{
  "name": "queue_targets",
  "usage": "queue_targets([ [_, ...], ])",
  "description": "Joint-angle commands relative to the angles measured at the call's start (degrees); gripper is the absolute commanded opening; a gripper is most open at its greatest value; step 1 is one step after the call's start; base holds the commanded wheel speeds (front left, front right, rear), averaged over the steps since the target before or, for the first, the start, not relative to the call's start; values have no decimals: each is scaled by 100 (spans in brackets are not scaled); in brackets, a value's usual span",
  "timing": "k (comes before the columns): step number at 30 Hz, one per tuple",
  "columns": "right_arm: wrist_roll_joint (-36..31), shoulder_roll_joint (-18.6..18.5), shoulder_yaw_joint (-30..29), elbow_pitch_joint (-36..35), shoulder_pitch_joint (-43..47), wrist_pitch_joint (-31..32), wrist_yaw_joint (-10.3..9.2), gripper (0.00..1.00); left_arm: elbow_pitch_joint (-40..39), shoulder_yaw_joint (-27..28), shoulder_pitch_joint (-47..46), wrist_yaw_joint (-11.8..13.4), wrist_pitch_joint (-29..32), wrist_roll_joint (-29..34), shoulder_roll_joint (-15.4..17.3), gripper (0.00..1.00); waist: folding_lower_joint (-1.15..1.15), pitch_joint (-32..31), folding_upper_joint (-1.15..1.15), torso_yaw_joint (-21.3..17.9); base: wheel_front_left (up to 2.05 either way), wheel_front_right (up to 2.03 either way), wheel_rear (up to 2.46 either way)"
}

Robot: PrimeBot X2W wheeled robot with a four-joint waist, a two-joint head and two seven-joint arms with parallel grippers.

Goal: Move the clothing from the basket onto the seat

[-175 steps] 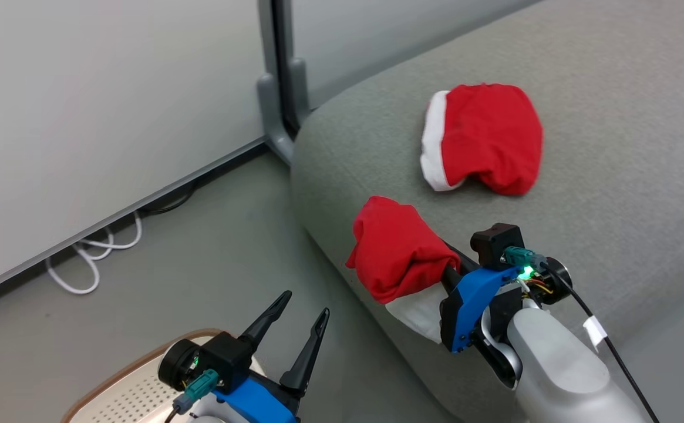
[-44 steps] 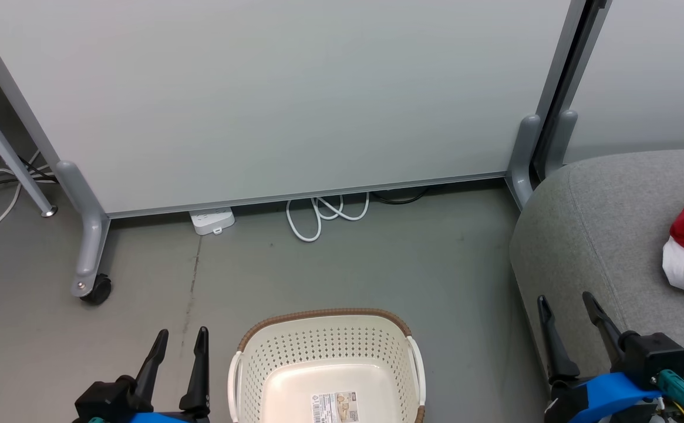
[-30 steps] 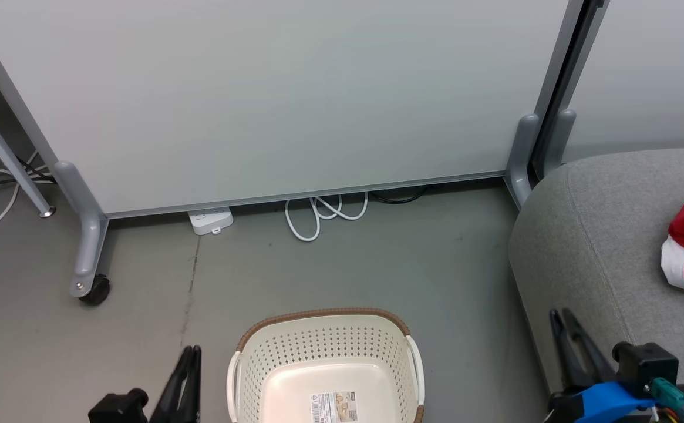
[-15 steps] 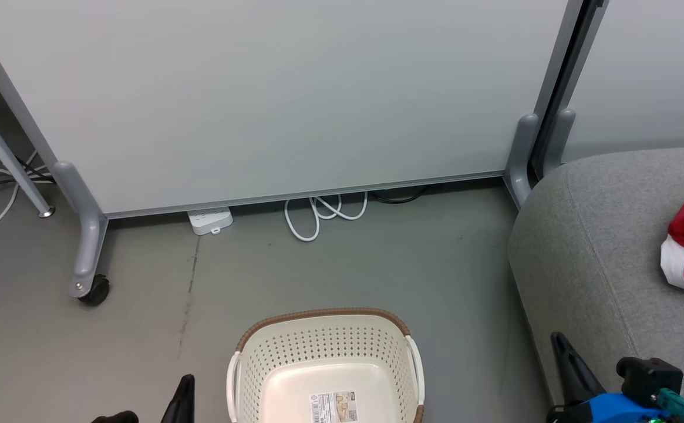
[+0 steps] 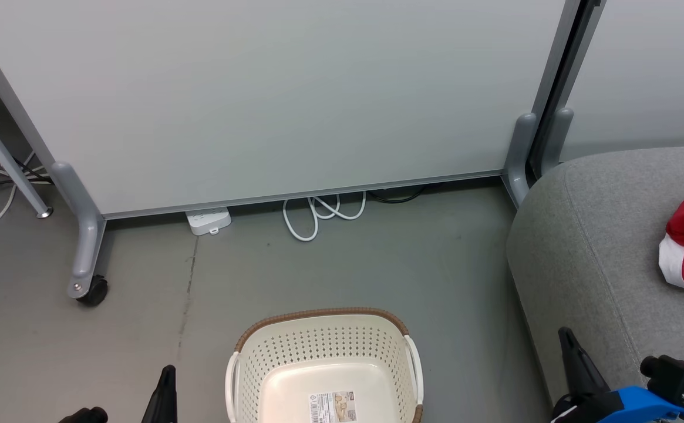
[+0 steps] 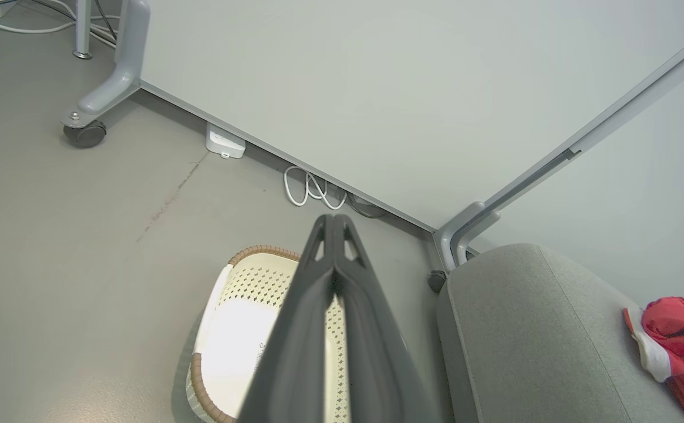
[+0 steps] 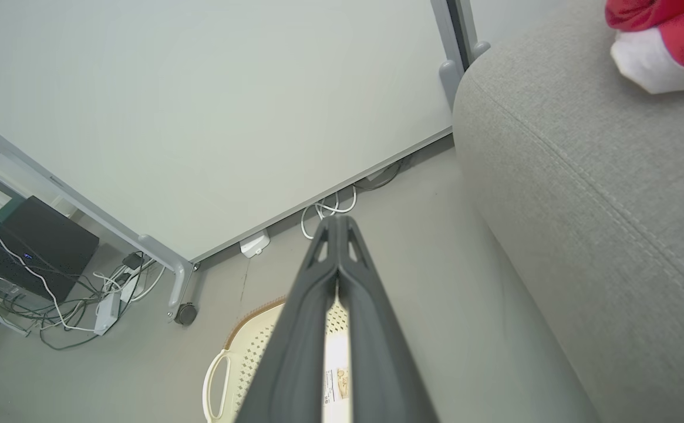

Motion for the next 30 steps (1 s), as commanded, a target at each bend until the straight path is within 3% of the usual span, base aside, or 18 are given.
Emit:
queue_targets([
  [1, 272, -10, -22, -55, -209, 17, -2, 0, -122, 72, -173, -9, 55, -230, 18, 0, 0, 0, 0, -3, 0, 0, 0],
  [30, 2706, -13, -136, 62, -470, 227, -5, 0, -473, 421, -332, -20, 641, -2278, 29, 0, -1, 10, 0, -53, 0, 0, 0],
])
